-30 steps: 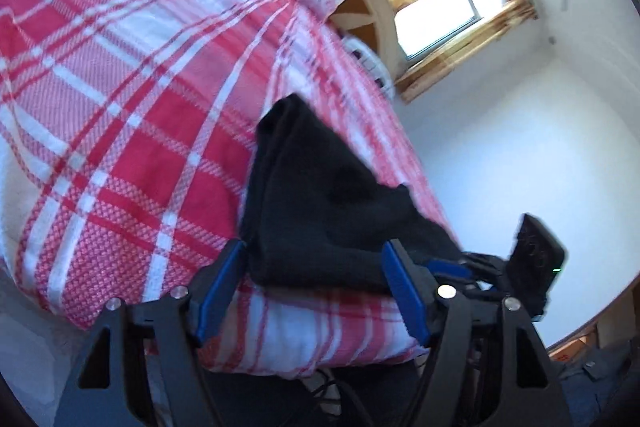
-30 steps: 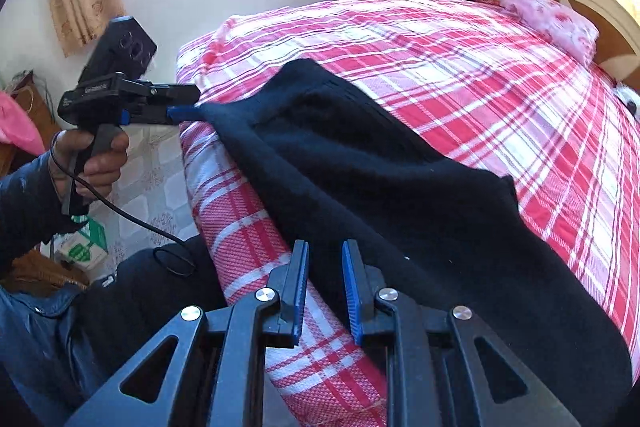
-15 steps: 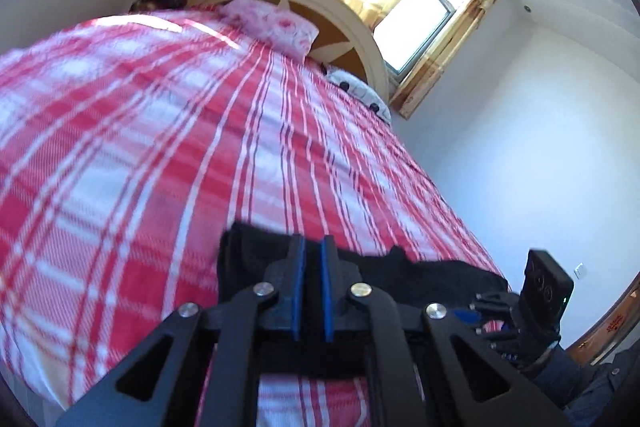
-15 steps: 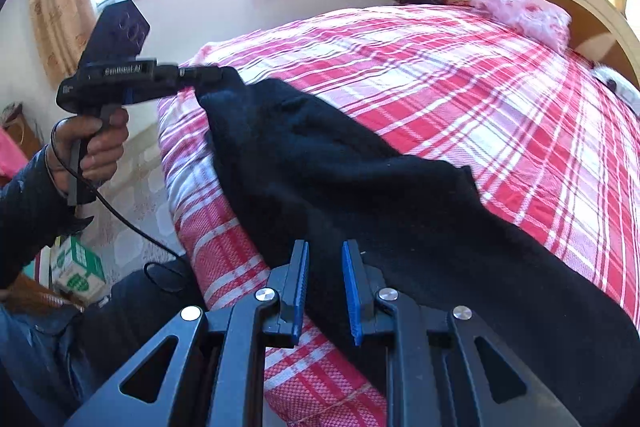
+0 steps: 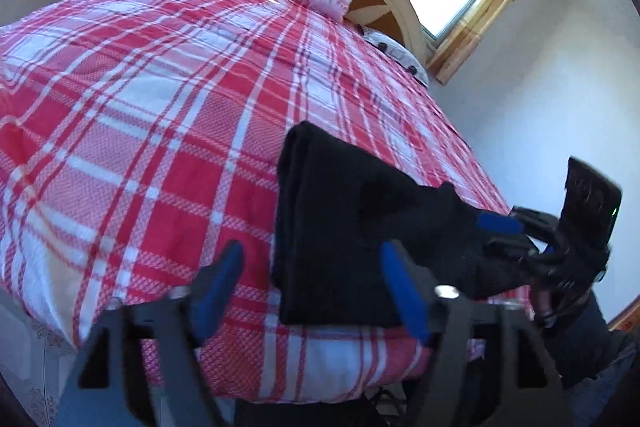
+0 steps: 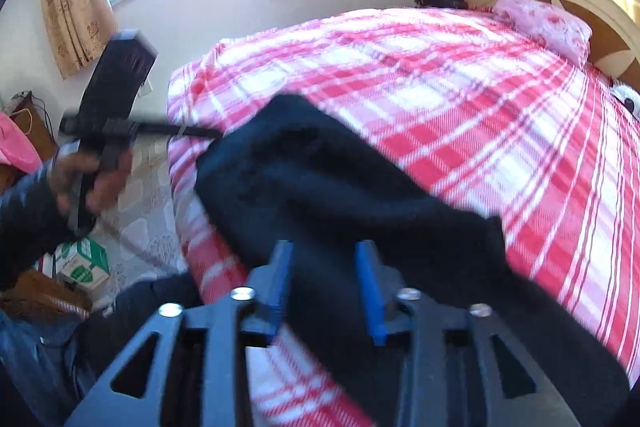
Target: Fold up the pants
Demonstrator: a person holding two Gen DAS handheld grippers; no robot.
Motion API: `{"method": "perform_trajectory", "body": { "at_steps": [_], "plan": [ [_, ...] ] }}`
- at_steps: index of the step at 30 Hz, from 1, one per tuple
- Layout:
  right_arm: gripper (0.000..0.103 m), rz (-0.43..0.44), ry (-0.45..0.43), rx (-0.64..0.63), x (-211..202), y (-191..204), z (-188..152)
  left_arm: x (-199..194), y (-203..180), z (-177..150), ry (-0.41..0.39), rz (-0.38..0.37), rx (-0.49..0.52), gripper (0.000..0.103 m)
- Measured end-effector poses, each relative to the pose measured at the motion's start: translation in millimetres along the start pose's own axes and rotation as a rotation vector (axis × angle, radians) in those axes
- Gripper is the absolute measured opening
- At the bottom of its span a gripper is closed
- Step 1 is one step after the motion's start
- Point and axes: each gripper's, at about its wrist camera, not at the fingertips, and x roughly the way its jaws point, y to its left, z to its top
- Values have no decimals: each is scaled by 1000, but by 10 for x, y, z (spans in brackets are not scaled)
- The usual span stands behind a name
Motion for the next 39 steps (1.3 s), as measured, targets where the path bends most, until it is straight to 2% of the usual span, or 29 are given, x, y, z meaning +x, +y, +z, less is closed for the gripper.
{"method": "perform_trajectory", "body": {
  "at_steps": [3, 9, 15, 18, 20, 21, 22, 24, 27, 30, 32, 34, 37, 39],
  "plan": [
    [44, 26, -18, 18, 40, -24, 146, 39, 44, 63, -8, -29, -25, 64],
    [44, -13, -3, 2, 157, 54, 275, 219, -128, 445, -37, -21, 51, 64],
    [43, -4, -15, 35, 74, 7, 150, 460, -121, 599, 2, -8, 61, 35],
    [44, -10, -18, 63, 43, -62, 51, 500, -140, 663, 4, 29, 68, 29],
    [44, -6, -18, 80, 33, -97, -1, 528, -118, 680, 11, 23, 59, 26],
    [44, -5, -18, 89, 30, -114, -29, 544, -104, 687, 16, 20, 56, 15],
    [44, -2, -19, 99, 27, -127, -65, 549, -89, 698, 18, 7, 48, 8],
    [44, 7, -22, 112, 12, -137, -110, 502, -32, 757, 2, -53, -5, 8],
    [44, 17, -28, 120, -16, -128, -171, 413, -94, 900, -48, -60, 23, 8],
    [44, 39, -8, 121, 16, -107, -238, 518, -74, 912, -9, -10, 38, 8],
    [44, 51, 19, 110, 72, -78, -303, 622, 39, 872, 14, 3, 14, 8],
    [44, 43, 38, 94, 131, -46, -385, 690, 130, 828, 33, -26, -19, 8],
    [44, 60, 45, 106, 152, -52, -457, 636, 168, 827, 20, -68, -78, 9],
    [44, 29, 61, 128, 203, -113, -477, 678, 187, 844, 35, -54, -101, 9]
  ]
}}
